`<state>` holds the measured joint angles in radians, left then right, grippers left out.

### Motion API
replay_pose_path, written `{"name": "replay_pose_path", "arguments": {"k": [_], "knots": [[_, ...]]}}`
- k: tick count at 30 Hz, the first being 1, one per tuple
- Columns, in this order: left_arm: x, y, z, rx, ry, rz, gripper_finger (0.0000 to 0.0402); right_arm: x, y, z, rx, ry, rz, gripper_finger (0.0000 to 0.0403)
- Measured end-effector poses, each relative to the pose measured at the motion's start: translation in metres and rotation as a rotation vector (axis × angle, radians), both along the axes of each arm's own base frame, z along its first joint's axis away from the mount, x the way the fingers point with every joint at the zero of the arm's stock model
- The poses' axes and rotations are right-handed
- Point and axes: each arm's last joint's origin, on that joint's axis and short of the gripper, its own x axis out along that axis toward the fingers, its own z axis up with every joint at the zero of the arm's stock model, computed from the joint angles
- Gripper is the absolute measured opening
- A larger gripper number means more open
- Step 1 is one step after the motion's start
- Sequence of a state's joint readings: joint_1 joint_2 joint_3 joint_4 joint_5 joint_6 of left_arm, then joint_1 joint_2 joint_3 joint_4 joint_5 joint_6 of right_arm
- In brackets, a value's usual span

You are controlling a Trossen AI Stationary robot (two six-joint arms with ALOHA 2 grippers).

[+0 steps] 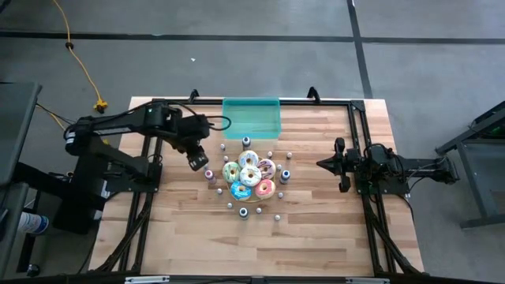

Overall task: Pick & Place food coloring
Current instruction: Put the large pink food coloring bottle into the green container

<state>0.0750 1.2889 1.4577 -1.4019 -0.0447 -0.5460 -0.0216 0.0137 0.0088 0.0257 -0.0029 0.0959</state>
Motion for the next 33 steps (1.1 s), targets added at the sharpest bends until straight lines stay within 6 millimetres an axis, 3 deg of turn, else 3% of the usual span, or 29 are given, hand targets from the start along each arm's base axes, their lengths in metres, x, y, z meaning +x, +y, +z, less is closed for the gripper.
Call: {"name": "replay_pose_path", "arguments": {"k": [6, 17, 23, 27, 33], "knots": [[0.006, -0.002, -0.005, -0.083, 0.075, 0.114, 0.0144, 0.0, 0.0, 0.0, 0.0, 0.0, 0.0, 0.0], [0.044, -0.019, -0.04, 0.042, 0.277, -0.27, 0.0144, 0.0, 0.0, 0.0, 0.0, 0.0, 0.0, 0.0], [0.052, -0.033, -0.05, 0.124, 0.332, -0.415, 0.015, 0.0, 0.0, 0.0, 0.0, 0.0, 0.0, 0.0], [0.056, -0.04, -0.05, 0.139, 0.285, -0.437, 0.0187, 0.0, 0.0, 0.0, 0.0, 0.0, 0.0, 0.0], [0.056, -0.039, -0.055, 0.167, 0.294, -0.437, 0.0274, 0.0, 0.0, 0.0, 0.0, 0.0, 0.0, 0.0]]}}
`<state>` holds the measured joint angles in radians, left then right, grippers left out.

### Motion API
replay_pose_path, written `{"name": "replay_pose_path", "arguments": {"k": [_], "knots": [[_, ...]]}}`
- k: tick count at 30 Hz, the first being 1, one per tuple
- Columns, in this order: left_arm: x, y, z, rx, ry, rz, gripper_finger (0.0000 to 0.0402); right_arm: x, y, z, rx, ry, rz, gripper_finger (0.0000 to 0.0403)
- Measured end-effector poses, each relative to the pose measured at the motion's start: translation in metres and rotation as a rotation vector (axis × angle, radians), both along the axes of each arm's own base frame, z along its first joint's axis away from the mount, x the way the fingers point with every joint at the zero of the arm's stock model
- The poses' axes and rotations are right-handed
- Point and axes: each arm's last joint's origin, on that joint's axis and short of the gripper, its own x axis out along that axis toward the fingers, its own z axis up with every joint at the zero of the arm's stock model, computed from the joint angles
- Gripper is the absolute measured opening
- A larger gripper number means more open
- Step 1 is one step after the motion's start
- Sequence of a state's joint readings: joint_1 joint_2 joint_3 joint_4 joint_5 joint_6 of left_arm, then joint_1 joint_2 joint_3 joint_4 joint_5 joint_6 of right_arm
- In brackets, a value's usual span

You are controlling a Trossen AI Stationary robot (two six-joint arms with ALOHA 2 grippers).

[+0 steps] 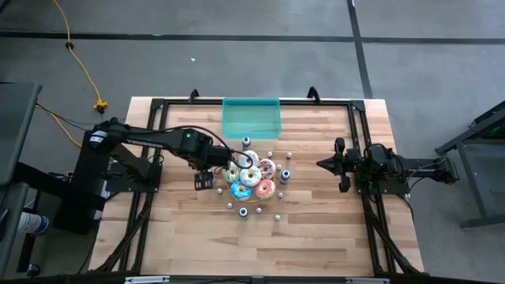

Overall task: Pick & Place food coloring
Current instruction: Put the large pink food coloring bottle into the green container

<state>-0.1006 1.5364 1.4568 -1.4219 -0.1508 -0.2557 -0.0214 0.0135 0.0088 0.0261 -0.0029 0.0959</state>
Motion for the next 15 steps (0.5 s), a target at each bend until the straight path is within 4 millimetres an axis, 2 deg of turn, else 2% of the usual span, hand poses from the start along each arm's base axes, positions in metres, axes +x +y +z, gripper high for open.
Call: {"name": "replay_pose_path", "arguments": {"k": [3, 6, 15], "knots": [[-0.002, 0.0, -0.007, 0.003, 0.002, -0.027, 0.0307, 0.0, 0.0, 0.0, 0.0, 0.0, 0.0, 0.0], [-0.007, 0.0, -0.011, -0.005, -0.014, -0.087, 0.0323, 0.0, 0.0, 0.0, 0.0, 0.0, 0.0, 0.0], [-0.017, 0.001, -0.032, -0.02, -0.081, -0.222, 0.0326, 0.0, 0.0, 0.0, 0.0, 0.0, 0.0, 0.0]]}}
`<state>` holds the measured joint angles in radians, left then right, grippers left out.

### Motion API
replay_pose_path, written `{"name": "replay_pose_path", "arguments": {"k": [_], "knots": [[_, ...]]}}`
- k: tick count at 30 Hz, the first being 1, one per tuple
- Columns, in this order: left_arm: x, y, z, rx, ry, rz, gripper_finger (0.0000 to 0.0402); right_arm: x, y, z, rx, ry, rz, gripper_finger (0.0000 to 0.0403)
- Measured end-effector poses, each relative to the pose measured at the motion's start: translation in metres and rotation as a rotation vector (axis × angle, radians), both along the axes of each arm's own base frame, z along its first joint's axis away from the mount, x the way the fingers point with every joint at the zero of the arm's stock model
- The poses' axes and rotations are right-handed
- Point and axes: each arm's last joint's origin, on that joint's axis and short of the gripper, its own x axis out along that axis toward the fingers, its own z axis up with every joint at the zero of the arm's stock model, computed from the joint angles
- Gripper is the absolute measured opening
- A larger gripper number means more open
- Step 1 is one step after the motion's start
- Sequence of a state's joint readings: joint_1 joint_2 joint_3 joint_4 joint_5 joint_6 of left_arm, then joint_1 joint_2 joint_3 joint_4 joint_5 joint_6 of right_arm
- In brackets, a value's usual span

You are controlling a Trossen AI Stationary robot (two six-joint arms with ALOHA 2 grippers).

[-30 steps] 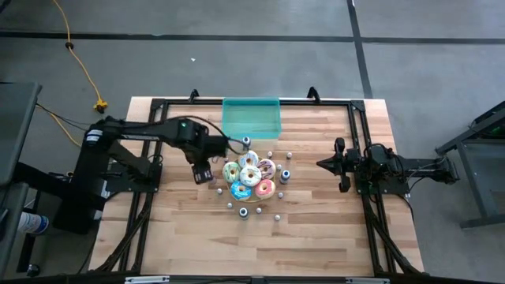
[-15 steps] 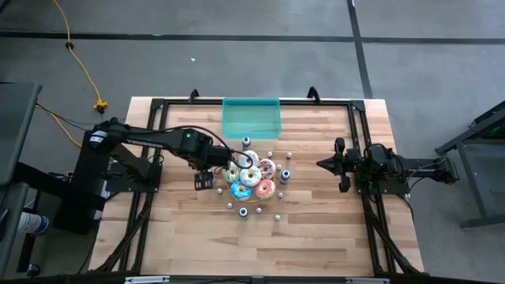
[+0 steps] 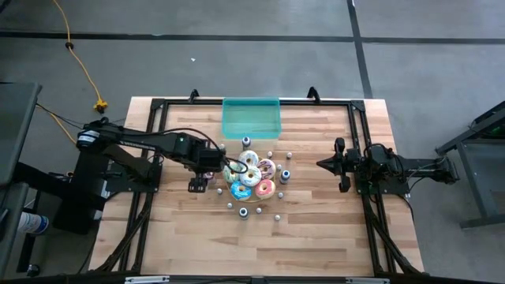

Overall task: Pick & Place food coloring
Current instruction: Put the large pink food coloring bottle into the green container

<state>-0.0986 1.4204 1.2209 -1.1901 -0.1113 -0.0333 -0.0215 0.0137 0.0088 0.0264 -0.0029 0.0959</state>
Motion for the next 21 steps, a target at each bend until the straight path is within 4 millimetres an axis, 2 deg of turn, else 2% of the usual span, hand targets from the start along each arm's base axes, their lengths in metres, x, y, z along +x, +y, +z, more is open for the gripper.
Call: {"name": "replay_pose_path", "arguments": {"k": [13, 21], "knots": [[-0.001, 0.005, -0.037, 0.027, -0.031, -0.084, 0.0326, 0.0, 0.0, 0.0, 0.0, 0.0, 0.0, 0.0], [-0.001, 0.005, -0.042, 0.008, -0.044, -0.088, 0.0326, 0.0, 0.0, 0.0, 0.0, 0.0, 0.0, 0.0]]}}
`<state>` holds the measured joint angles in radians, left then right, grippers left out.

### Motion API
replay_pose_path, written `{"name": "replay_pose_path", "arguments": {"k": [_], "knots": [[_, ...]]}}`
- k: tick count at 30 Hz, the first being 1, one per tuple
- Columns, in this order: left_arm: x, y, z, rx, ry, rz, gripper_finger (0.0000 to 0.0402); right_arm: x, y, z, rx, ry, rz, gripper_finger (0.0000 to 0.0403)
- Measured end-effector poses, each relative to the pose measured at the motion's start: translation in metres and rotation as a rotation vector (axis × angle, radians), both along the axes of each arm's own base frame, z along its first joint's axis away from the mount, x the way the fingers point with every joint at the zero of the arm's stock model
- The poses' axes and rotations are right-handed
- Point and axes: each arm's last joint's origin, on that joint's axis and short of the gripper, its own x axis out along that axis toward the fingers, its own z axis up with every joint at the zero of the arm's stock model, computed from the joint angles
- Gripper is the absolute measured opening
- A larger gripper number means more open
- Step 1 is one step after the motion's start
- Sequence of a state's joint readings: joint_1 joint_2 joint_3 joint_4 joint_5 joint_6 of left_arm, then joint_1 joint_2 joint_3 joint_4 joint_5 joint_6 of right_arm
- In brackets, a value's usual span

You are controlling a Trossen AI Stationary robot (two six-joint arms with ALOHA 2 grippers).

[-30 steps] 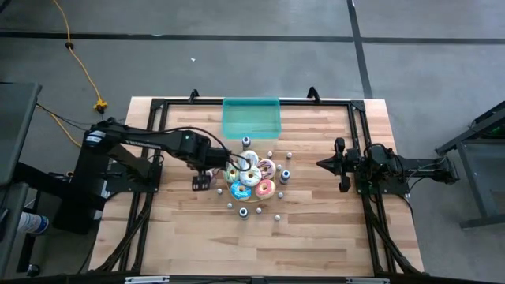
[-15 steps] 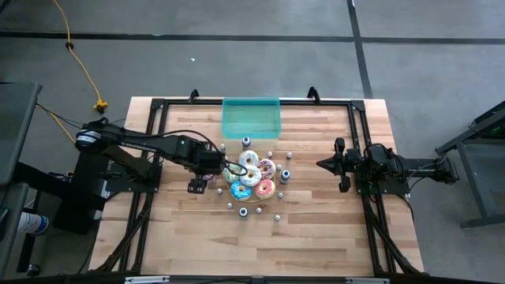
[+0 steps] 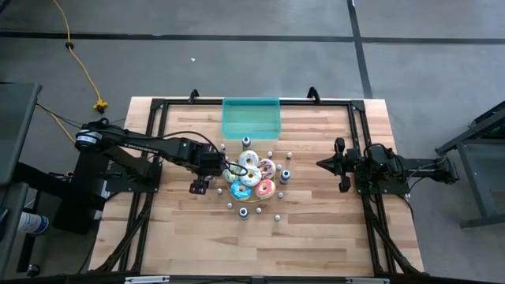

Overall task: Pick & Place food coloring
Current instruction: Put the large pink food coloring bottle into the green container

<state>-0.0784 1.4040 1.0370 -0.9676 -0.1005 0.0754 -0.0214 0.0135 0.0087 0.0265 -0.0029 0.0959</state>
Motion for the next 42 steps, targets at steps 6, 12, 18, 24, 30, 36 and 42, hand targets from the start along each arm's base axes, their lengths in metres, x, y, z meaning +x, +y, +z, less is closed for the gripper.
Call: {"name": "replay_pose_path", "arguments": {"k": [6, 12, 18, 24, 30, 36, 42], "knots": [[-0.003, 0.0, -0.011, -0.002, 0.013, -0.008, 0.0326, 0.0, 0.0, 0.0, 0.0, 0.0, 0.0, 0.0], [-0.001, 0.0, -0.011, -0.014, -0.001, -0.001, 0.0326, 0.0, 0.0, 0.0, 0.0, 0.0, 0.0, 0.0], [-0.001, 0.0, -0.011, -0.015, -0.001, 0.002, 0.0293, 0.0, 0.0, 0.0, 0.0, 0.0, 0.0, 0.0], [-0.001, 0.005, -0.011, -0.014, -0.001, 0.024, 0.0237, 0.0, 0.0, 0.0, 0.0, 0.0, 0.0, 0.0], [-0.001, 0.005, -0.011, -0.02, 0.001, 0.021, 0.0194, 0.0, 0.0, 0.0, 0.0, 0.0, 0.0, 0.0], [-0.001, 0.004, -0.011, -0.034, 0.001, 0.018, 0.0169, 0.0, 0.0, 0.0, 0.0, 0.0, 0.0, 0.0], [-0.001, 0.005, -0.011, -0.034, 0.001, 0.019, 0.014, 0.0, 0.0, 0.0, 0.0, 0.0, 0.0, 0.0]]}}
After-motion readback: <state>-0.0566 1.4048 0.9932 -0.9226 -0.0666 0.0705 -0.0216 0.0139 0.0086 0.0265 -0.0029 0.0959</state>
